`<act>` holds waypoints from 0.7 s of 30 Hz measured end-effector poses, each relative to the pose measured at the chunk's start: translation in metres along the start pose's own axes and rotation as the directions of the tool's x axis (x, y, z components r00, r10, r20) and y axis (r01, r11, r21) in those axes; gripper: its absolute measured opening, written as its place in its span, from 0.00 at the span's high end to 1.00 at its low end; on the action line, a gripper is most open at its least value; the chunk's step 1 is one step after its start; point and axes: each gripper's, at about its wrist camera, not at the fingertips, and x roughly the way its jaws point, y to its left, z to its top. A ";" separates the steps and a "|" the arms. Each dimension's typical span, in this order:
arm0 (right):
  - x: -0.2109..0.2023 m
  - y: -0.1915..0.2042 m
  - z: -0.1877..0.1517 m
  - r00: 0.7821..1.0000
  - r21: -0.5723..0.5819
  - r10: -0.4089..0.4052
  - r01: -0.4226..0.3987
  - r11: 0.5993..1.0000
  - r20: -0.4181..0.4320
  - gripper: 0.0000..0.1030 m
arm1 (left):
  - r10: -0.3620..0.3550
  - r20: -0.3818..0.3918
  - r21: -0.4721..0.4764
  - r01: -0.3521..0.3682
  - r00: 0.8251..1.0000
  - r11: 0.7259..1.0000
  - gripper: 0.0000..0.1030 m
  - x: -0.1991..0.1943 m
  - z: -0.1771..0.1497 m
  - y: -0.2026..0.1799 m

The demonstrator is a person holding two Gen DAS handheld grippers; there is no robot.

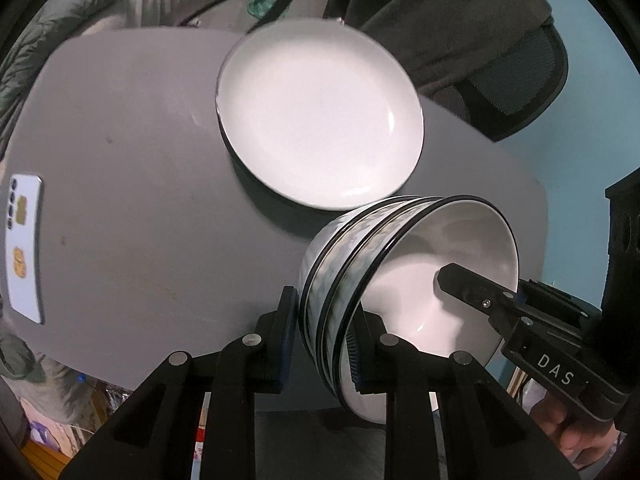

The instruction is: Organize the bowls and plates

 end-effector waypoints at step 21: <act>0.002 0.020 0.098 0.998 -0.063 0.020 -0.016 0.998 0.065 0.83 | 0.079 0.075 -0.001 -0.079 0.994 0.997 0.79 -0.006 0.103 0.007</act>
